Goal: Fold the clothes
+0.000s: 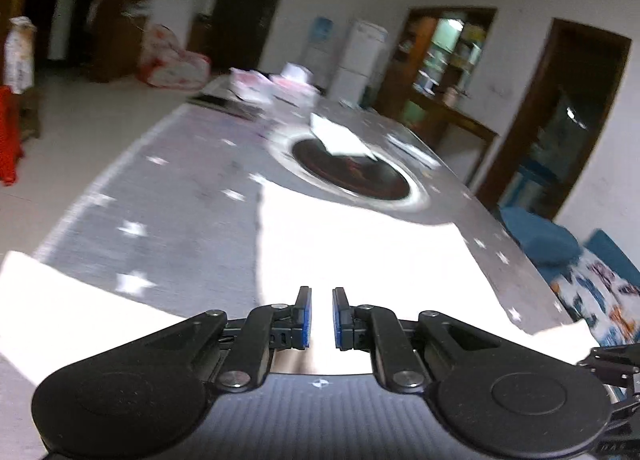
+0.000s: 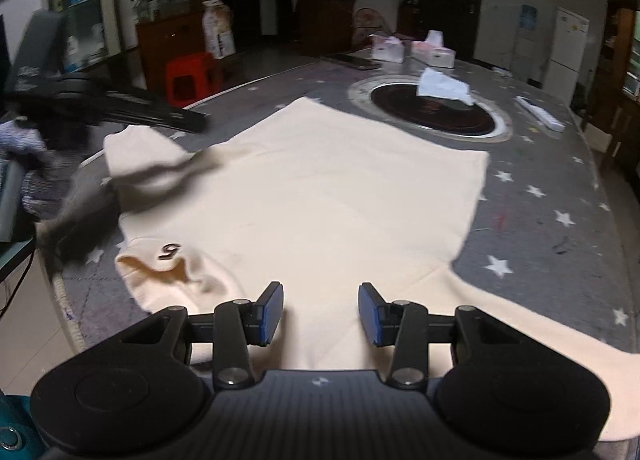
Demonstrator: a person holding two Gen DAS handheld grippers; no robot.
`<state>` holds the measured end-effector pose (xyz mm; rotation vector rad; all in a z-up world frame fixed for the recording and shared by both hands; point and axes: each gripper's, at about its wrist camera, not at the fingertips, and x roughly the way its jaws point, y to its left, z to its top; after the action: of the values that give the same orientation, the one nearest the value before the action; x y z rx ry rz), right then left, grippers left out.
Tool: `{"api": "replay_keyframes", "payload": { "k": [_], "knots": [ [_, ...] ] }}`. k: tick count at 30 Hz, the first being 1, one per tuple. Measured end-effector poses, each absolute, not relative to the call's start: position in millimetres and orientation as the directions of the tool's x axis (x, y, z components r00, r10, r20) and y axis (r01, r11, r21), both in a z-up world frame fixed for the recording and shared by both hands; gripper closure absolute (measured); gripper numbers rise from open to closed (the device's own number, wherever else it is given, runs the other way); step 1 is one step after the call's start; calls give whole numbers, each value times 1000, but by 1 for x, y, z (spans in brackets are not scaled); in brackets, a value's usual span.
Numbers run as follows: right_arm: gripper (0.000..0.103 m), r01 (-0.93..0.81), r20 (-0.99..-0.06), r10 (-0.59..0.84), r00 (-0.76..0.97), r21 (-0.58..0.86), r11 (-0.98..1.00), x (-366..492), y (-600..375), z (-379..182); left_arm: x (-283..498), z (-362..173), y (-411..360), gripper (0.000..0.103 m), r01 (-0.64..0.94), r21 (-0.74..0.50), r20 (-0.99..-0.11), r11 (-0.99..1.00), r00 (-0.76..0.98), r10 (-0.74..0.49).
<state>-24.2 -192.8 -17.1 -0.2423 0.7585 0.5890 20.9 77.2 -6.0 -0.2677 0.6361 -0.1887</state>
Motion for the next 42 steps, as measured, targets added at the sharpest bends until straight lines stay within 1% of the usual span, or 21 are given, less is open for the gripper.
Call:
{"api": "replay_keyframes", "payload": {
  "k": [7, 9, 14, 18, 22, 25, 28, 32, 37, 42],
  "knots": [
    [61, -615, -723, 433, 538, 14, 788, -30, -181, -29, 37, -29, 81, 92, 28, -261, -629, 965, 753, -192],
    [61, -635, -729, 434, 529, -1, 772, -34, -178, -31, 35, -31, 86, 91, 27, -261, -630, 965, 753, -191],
    [61, -642, -704, 451, 548, -9, 767, -33, -173, -25, 37, -35, 88, 91, 28, -255, -631, 967, 753, -188],
    [62, -652, -716, 458, 526, 6, 758, -34, -165, -33, 41, -35, 86, 91, 29, -239, -635, 970, 752, -179],
    [62, -629, -696, 467, 545, 29, 777, -40, -179, -25, 40, -28, 81, 91, 35, -229, -635, 973, 752, -177],
    [62, -589, -679, 454, 576, 40, 807, -46, -200, -18, 32, -20, 69, 91, 80, -233, -622, 969, 754, -211],
    [62, -515, -676, 404, 616, 42, 856, -49, -228, -16, 24, -14, 50, 91, 146, -241, -612, 959, 744, -267],
    [62, -373, -674, 304, 673, 45, 927, -48, -269, -16, 13, -13, 16, 91, 258, -245, -611, 934, 707, -356],
    [62, -138, -670, 116, 733, 20, 990, -35, -327, -18, 2, -16, -23, 91, 367, -253, -610, 895, 657, -442],
    [62, 63, -661, -62, 748, -23, 998, -26, -376, -25, -7, -22, -48, 91, 432, -249, -622, 867, 614, -485]
  ]
}}
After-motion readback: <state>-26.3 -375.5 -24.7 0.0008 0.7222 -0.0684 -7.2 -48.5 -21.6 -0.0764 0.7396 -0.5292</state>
